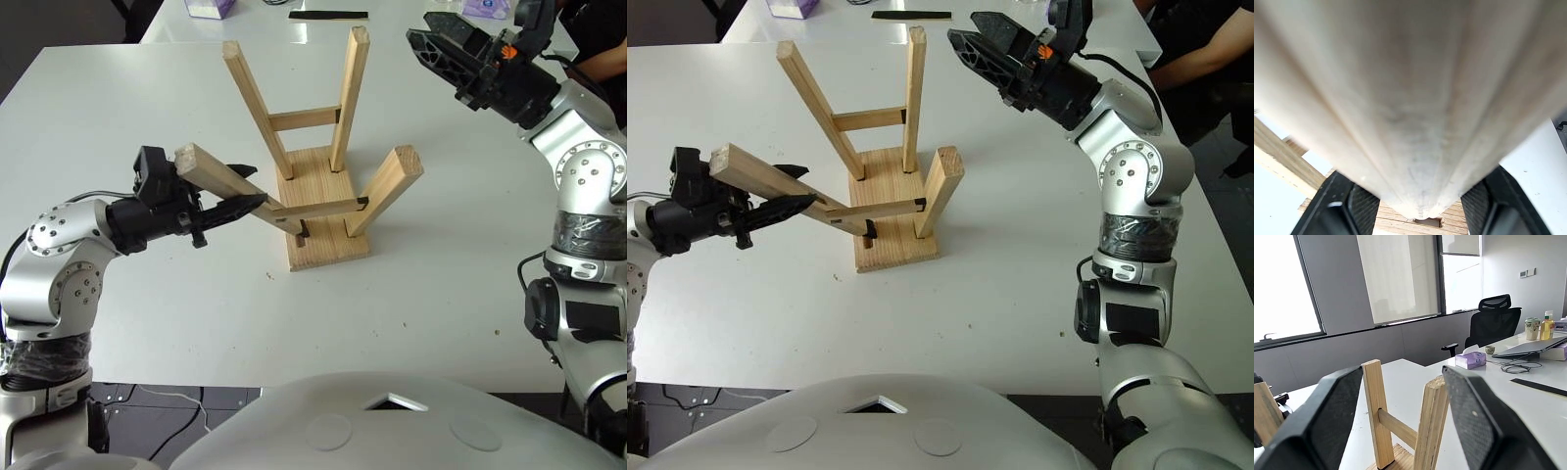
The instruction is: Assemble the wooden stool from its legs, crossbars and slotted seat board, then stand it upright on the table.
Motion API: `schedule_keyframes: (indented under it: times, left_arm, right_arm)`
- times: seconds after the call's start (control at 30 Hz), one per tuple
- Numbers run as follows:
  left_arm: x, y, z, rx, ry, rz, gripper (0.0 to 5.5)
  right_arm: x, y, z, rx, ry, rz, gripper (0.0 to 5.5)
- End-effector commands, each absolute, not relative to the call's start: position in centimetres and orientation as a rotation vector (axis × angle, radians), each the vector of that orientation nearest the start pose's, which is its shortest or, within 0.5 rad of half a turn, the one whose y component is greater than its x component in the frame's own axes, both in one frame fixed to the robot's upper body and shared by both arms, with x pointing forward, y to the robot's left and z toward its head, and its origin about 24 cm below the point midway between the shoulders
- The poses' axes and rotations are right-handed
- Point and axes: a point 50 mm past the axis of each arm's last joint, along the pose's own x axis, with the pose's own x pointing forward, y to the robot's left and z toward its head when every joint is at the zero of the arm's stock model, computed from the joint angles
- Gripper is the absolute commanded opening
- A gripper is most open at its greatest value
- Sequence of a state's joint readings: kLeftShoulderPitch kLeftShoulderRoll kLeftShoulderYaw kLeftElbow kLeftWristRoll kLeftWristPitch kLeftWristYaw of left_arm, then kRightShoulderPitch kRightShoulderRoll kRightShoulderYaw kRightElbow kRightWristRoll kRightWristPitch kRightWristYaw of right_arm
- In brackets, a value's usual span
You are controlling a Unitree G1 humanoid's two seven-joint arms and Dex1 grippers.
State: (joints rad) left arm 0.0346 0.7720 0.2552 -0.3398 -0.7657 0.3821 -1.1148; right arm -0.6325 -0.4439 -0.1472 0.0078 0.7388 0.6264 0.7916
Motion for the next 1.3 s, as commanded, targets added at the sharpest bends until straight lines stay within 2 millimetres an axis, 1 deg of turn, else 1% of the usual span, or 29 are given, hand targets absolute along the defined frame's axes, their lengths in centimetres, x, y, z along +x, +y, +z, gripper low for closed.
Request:
schedule_keyframes:
  times: [0.03, 0.2, 0.4, 0.5, 0.7, 0.83, 0.93, 1.07, 1.13, 1.3]
  left_arm:
    - [20.9, 23.6, 15.5, 0.061, 0.072, -1.142, 2.05]
    - [21.0, 23.4, 15.8, 0.039, 0.044, -1.148, 2.05]
    - [20.3, 22.7, 14.7, 0.044, 0.101, -1.193, 2.05]
    - [20.4, 23.0, 14.7, 0.055, 0.109, -1.188, 2.05]
    - [20.9, 23.3, 15.4, 0.081, 0.1, -1.193, 2.05]
    - [21.0, 23.3, 14.9, 0.112, 0.144, -1.221, 2.05]
    - [21.6, 23.4, 14.5, 0.141, 0.162, -1.232, 2.05]
    - [22.3, 23.0, 14.1, 0.176, 0.174, -1.261, 2.05]
    - [22.8, 22.8, 14.3, 0.184, 0.165, -1.272, 2.05]
    - [23.8, 22.6, 15.0, 0.244, 0.154, -1.291, 2.05]
  right_arm:
    - [31.5, -16.5, 20.9, 0.224, -0.131, 1.017, 2.99]
    - [31.4, -16.4, 20.9, 0.225, -0.132, 1.021, 2.99]
    - [31.5, -16.4, 20.8, 0.224, -0.13, 1.024, 2.99]
    - [31.5, -16.4, 20.8, 0.223, -0.128, 1.026, 2.99]
    - [31.4, -16.3, 20.9, 0.223, -0.133, 1.03, 2.99]
    - [31.0, -16.1, 21.3, 0.231, -0.148, 1.044, 2.99]
    - [30.3, -15.5, 22.3, 0.231, -0.183, 1.075, 2.99]
    - [28.1, -13.8, 24.3, 0.232, -0.26, 1.172, 2.99]
    - [26.9, -13.0, 25.2, 0.248, -0.294, 1.221, 2.99]
    - [24.9, -10.9, 25.8, 0.235, -0.307, 1.286, 2.99]
